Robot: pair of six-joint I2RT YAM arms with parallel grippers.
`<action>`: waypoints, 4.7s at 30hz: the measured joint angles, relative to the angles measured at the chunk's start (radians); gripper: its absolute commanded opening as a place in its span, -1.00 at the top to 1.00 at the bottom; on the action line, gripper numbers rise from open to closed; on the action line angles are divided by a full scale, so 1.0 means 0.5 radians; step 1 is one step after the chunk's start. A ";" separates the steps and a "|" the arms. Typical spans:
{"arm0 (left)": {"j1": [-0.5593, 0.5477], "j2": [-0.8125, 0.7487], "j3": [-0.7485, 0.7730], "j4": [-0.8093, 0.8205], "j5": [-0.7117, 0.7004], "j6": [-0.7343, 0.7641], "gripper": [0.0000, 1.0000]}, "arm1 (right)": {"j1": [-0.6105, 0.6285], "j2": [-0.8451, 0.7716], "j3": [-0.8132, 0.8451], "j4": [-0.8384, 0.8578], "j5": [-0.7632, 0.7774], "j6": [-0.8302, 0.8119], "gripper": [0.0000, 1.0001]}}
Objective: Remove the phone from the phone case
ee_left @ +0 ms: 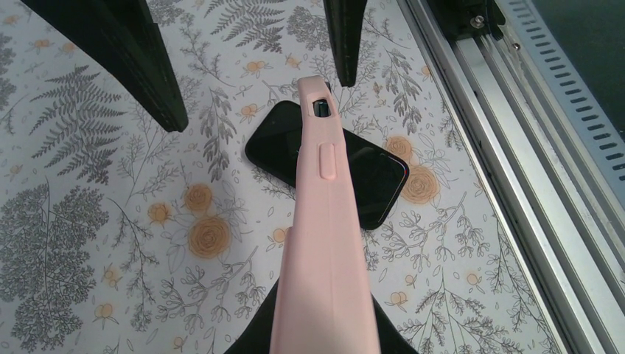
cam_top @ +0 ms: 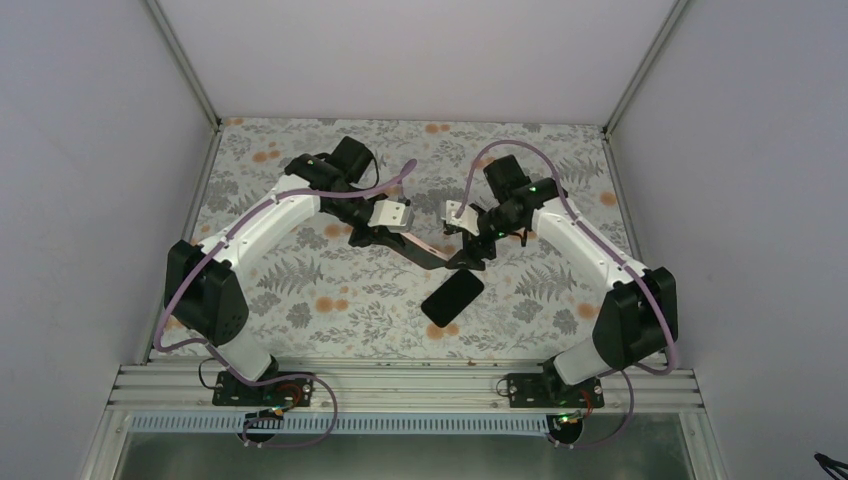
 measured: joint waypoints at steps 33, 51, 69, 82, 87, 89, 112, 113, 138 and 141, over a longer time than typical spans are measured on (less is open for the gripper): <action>0.001 0.000 -0.001 -0.005 -0.030 0.001 0.95 | -0.018 0.011 0.005 0.083 0.092 0.045 -0.71; 0.041 0.076 0.103 -0.043 -0.083 0.027 0.95 | -0.012 -0.056 -0.136 0.483 0.285 0.306 -0.75; 0.043 0.108 0.158 -0.126 -0.069 0.108 0.95 | -0.010 -0.078 -0.148 0.465 0.267 0.274 -0.76; 0.027 0.108 0.184 -0.140 -0.096 0.113 0.95 | -0.010 -0.078 -0.129 0.447 0.276 0.243 -0.76; 0.016 0.108 0.188 -0.140 -0.111 0.113 0.95 | -0.011 -0.078 -0.129 0.442 0.293 0.244 -0.76; 0.011 0.108 0.195 -0.140 -0.124 0.113 0.95 | -0.011 -0.078 -0.129 0.445 0.300 0.243 -0.76; -0.128 0.108 0.246 -0.451 0.079 0.172 0.95 | -0.127 0.011 -0.063 0.575 0.578 0.155 -0.80; -0.140 0.108 0.246 -0.468 0.105 0.172 0.95 | -0.137 0.011 -0.060 0.590 0.590 0.156 -0.81; -0.122 0.109 0.218 -0.388 0.123 0.151 0.95 | 0.017 -0.329 -0.249 0.044 0.108 0.066 -0.79; -0.123 0.109 0.218 -0.394 0.124 0.151 0.95 | 0.028 -0.344 -0.258 0.040 0.117 0.077 -0.79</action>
